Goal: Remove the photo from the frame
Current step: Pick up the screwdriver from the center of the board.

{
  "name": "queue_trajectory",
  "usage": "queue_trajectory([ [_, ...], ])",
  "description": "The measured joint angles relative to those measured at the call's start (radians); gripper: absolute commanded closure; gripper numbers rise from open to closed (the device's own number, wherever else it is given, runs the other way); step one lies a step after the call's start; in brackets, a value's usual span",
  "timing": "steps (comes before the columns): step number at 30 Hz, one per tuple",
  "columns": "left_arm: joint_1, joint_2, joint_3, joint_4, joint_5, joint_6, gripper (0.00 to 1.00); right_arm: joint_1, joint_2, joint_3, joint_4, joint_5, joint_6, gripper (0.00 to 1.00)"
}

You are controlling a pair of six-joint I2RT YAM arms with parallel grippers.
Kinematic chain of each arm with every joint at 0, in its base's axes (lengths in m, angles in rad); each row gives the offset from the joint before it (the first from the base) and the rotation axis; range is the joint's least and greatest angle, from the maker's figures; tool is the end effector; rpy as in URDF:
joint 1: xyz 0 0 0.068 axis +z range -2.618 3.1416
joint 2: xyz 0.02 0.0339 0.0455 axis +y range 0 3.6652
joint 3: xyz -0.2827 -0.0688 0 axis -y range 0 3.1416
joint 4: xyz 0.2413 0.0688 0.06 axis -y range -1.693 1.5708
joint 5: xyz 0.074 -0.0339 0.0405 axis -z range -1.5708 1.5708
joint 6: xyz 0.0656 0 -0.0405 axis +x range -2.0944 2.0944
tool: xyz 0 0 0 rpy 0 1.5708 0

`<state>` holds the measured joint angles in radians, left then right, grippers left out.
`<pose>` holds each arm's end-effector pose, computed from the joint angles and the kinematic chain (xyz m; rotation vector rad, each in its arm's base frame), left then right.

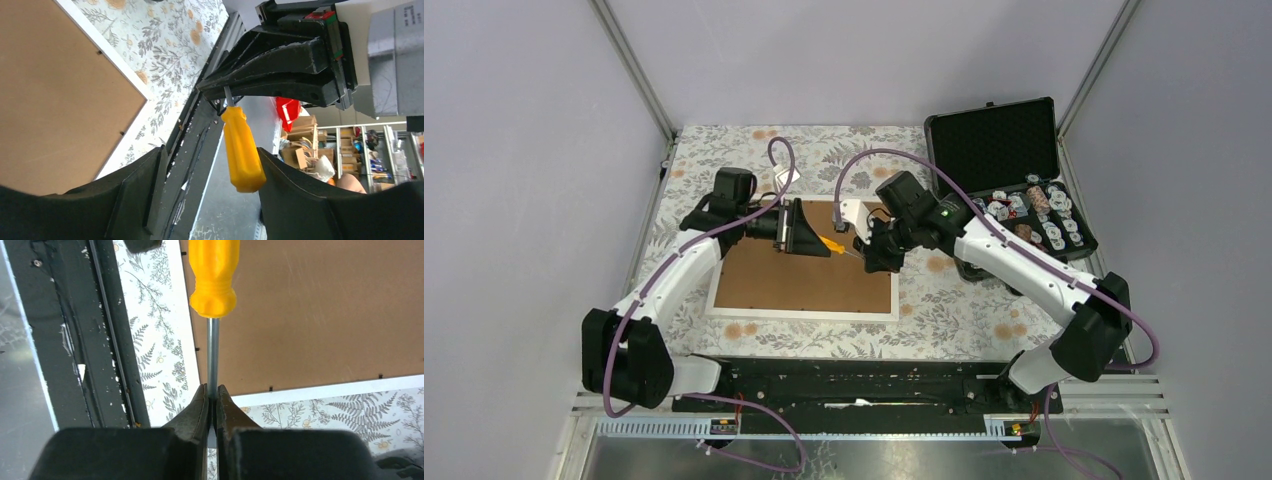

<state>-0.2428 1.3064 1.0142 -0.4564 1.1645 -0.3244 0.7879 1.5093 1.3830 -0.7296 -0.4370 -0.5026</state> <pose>0.2453 -0.1229 0.3063 0.5324 2.1878 -1.6320 0.2180 0.2585 0.3240 -1.6134 1.8101 0.6594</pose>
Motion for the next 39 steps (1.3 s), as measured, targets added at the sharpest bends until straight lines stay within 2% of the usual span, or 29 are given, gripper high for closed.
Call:
queue_trajectory([
  [3,-0.013,-0.003,-0.027,0.037,0.014,-0.038,0.40,0.018,0.000,0.000,-0.001,0.031,-0.018,1.00],
  [9,-0.030,-0.003,-0.061,0.126,0.019,-0.117,0.46,0.072,0.000,0.000,-0.002,0.115,-0.043,1.00],
  [15,-0.032,-0.003,-0.095,0.189,0.022,-0.177,0.62,0.116,0.011,0.000,-0.002,0.207,-0.051,1.00],
  [21,-0.036,-0.010,-0.162,0.272,0.027,-0.245,0.65,0.143,0.033,0.002,-0.002,0.293,-0.058,1.00],
  [25,-0.036,-0.010,-0.185,0.310,0.032,-0.280,0.70,0.154,0.034,0.005,-0.002,0.317,-0.061,1.00],
  [32,-0.036,-0.031,-0.227,0.399,0.040,-0.344,0.71,0.166,0.035,0.005,-0.002,0.324,-0.074,1.00],
  [34,-0.036,-0.037,-0.240,0.417,0.043,-0.360,0.79,0.170,0.035,0.005,-0.003,0.328,-0.077,1.00],
  [36,-0.036,-0.038,-0.243,0.428,0.042,-0.372,0.94,0.173,0.035,0.005,-0.003,0.339,-0.077,0.99],
  [37,-0.036,-0.038,-0.244,0.433,0.041,-0.374,1.00,0.173,0.035,0.005,-0.003,0.343,-0.077,0.92],
  [38,-0.036,-0.038,-0.245,0.435,0.040,-0.379,1.00,0.174,0.035,0.005,-0.003,0.344,-0.077,0.82],
  [39,-0.036,-0.038,-0.245,0.437,0.040,-0.380,1.00,0.174,0.035,0.005,-0.003,0.344,-0.076,0.68],
])
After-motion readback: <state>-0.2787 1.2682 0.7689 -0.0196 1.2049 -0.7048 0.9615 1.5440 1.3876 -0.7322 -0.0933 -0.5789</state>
